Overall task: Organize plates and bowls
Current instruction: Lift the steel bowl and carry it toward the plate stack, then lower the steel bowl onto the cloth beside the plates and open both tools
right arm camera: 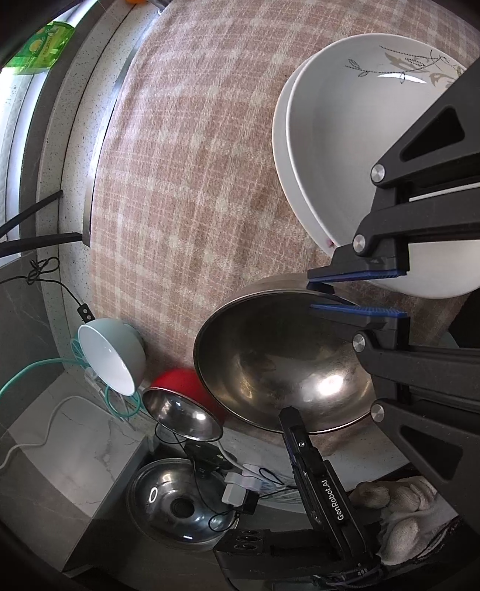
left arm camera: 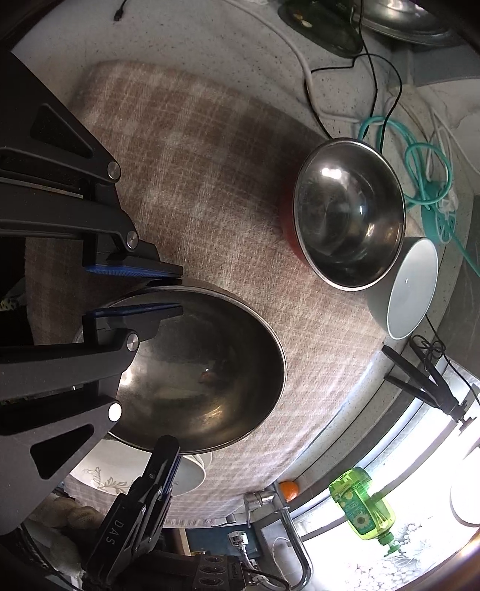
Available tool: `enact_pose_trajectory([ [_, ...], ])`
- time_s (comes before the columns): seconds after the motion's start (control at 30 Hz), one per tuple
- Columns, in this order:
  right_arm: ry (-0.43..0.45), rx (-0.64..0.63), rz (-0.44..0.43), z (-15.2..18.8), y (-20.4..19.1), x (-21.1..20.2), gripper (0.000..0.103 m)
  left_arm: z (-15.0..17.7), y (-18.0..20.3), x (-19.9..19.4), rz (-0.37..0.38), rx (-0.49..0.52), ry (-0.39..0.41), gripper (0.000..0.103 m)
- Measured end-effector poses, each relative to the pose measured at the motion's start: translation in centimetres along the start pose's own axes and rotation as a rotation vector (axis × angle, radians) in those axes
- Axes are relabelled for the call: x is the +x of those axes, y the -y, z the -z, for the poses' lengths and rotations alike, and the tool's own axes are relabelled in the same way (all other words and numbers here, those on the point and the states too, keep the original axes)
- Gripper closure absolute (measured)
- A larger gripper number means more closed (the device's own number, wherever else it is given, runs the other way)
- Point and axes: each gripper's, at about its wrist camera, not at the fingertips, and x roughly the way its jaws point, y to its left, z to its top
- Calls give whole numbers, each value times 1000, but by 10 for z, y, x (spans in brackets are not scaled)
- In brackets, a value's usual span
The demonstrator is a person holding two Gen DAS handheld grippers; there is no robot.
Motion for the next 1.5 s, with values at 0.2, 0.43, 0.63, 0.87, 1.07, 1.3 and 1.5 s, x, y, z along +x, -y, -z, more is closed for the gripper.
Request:
enact_pose_trajectory([
  [0.2,-36,1,-27,7,-5,7,92,2,-7,-6,-17,11,16,92],
  [0.43,-48,-28,-48,12,-19,11,90,-1,-19,-5,-29,-9,17,92],
  [0.63,-46,-23,-51,10,-23,15,90,0,-24,-9,-35,-23,22,92],
  [0.87,-62,-55,-47,9,-28,18,90,0,-30,-10,-18,-46,29,92],
  [1.07,-63,-72,-44,8,-30,17,90,2,-37,-7,4,-64,11,92],
  [1.3,-67,-89,-35,7,-31,17,90,8,-42,-9,15,-80,10,90],
  [1.5,-34,-135,14,5,-37,7,90,7,-39,-19,-20,-44,52,90],
])
